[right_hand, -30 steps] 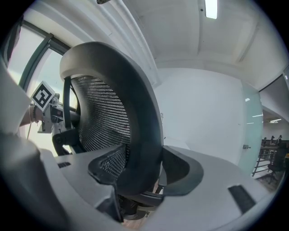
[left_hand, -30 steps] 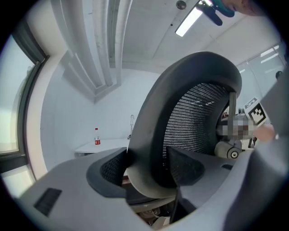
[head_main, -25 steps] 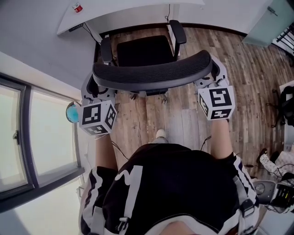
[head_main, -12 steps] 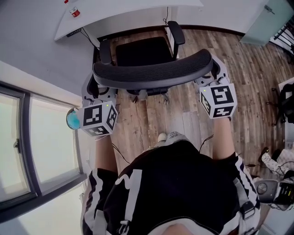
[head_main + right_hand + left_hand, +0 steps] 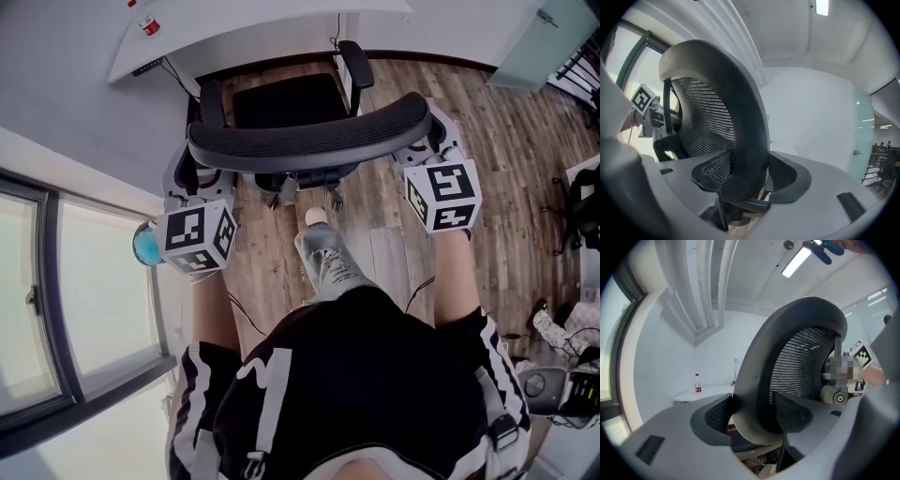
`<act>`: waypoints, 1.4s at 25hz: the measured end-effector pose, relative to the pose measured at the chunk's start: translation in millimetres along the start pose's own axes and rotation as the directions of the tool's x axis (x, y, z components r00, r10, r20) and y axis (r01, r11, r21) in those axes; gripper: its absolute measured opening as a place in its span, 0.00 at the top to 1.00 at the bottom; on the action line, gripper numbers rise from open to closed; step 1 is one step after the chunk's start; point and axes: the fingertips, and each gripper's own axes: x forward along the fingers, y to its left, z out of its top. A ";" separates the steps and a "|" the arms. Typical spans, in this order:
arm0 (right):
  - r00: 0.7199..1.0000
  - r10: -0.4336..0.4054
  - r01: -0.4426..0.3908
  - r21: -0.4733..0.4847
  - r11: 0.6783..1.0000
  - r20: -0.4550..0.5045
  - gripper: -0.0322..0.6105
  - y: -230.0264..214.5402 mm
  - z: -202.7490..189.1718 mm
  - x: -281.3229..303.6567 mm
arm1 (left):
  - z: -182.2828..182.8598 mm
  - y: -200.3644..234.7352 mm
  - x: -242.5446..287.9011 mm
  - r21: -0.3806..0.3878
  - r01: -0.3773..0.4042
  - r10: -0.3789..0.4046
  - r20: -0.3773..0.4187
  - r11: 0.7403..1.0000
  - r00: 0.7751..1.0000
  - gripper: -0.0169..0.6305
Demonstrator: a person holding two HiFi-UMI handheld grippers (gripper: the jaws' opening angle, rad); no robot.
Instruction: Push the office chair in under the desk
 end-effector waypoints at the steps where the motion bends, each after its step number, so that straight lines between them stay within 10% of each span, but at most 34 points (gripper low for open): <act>1: 1.000 0.003 -0.003 0.000 1.000 -0.001 0.57 0.6 0.3 1.0 | -0.2 0.8 -0.1 0.000 -0.002 0.002 -0.002 1.000 1.000 0.55; 35: 0.999 0.015 -0.015 -0.006 1.000 0.033 0.57 -15.6 4.8 55.6 | 1.6 24.4 49.1 -0.004 -0.031 0.031 0.004 1.000 1.000 0.55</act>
